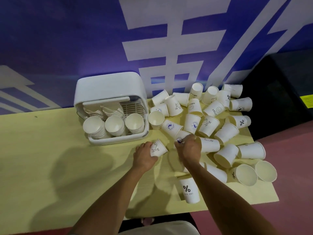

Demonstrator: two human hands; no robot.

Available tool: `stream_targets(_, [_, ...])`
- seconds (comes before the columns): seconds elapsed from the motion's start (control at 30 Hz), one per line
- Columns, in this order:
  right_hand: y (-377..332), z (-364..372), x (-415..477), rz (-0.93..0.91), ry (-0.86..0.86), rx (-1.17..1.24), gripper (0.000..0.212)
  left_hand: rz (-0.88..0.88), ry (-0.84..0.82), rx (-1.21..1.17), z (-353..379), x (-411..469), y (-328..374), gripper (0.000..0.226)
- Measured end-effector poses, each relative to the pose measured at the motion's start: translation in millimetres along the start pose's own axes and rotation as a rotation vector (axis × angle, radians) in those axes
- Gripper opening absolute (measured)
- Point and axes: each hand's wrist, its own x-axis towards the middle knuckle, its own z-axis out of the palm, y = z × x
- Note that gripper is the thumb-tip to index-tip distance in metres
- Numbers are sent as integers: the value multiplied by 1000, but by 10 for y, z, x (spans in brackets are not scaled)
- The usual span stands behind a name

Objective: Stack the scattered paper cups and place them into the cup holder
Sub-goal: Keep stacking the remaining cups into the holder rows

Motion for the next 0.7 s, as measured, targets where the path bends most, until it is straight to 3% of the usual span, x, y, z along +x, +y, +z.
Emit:
stream_targets(0.3, [-280, 34, -204, 199, 12, 145, 66, 23, -40, -177, -216, -58, -483, 64])
stream_targets(0.6, [-676, -20, -500, 163, 167, 210, 58, 82, -20, -316, -560, -133, -866, 66])
stream_targets(0.7, [-863, -6, -603, 65, 208, 264, 62, 71, -3, -344, -649, -196, -1106, 70])
